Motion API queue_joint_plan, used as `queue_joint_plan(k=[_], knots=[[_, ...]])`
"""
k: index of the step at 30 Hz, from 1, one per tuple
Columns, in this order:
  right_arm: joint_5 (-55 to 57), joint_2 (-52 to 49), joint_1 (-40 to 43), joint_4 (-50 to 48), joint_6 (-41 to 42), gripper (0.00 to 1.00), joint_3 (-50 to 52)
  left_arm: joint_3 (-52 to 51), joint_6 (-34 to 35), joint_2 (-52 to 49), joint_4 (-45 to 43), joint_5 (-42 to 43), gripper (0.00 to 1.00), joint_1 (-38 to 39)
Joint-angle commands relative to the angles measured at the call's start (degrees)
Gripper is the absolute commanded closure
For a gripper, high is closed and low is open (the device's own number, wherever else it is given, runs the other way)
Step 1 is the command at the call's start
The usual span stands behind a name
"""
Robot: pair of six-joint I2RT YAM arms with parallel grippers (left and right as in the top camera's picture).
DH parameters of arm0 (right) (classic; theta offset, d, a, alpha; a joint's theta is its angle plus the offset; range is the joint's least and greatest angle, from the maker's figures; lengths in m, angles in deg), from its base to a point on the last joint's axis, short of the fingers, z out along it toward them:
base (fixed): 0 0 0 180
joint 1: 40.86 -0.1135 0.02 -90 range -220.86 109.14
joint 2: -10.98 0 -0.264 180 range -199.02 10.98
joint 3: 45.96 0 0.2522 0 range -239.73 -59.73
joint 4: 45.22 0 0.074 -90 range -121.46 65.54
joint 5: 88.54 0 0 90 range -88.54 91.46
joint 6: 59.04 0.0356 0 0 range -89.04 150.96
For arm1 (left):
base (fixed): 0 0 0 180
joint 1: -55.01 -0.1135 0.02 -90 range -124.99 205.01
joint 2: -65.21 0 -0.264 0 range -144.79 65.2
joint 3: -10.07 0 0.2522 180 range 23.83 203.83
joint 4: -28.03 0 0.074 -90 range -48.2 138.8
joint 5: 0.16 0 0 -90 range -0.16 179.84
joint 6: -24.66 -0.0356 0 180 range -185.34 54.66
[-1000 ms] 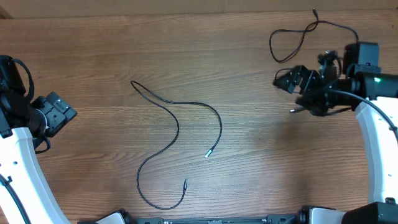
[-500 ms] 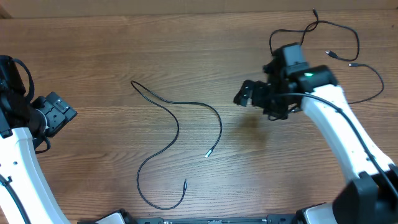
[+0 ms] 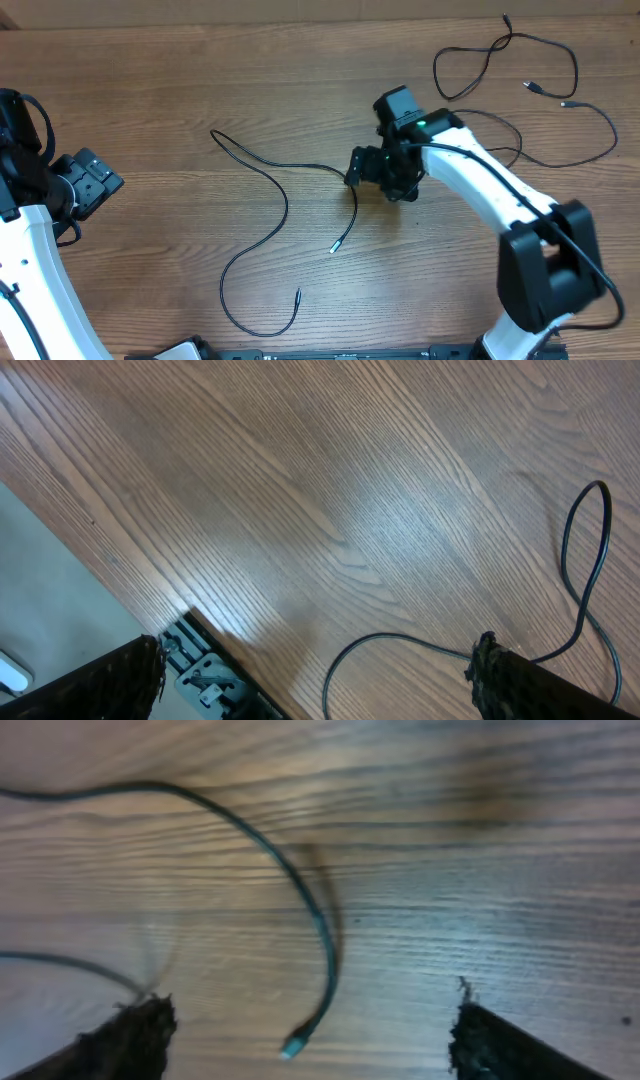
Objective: Untangle cables
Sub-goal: 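Move the right gripper left toward the cable at table center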
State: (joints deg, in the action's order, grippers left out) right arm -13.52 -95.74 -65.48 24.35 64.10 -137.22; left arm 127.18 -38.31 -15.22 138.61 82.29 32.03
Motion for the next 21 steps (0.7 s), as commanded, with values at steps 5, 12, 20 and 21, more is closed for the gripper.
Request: queue_joint_plan(k=[5, 12, 20, 21], knots=[[3.9, -3.3, -1.7, -0.5, 7.4, 0.16, 0.3, -0.2, 0.9, 0.0, 0.0, 0.1, 0.01, -0.2], [4.1, -4.6, -5.4, -1.4, 2.1, 0.15, 0.3, -0.2, 0.9, 0.0, 0.0, 0.1, 0.00, -0.2], [14.4, -4.7, -10.0, -1.9, 5.2, 0.15, 0.3, -0.2, 0.9, 0.0, 0.0, 0.1, 0.00, -0.2], [14.4, -4.7, -10.1, -2.1, 5.2, 0.16, 0.3, -0.2, 0.9, 0.0, 0.0, 0.1, 0.01, -0.2]])
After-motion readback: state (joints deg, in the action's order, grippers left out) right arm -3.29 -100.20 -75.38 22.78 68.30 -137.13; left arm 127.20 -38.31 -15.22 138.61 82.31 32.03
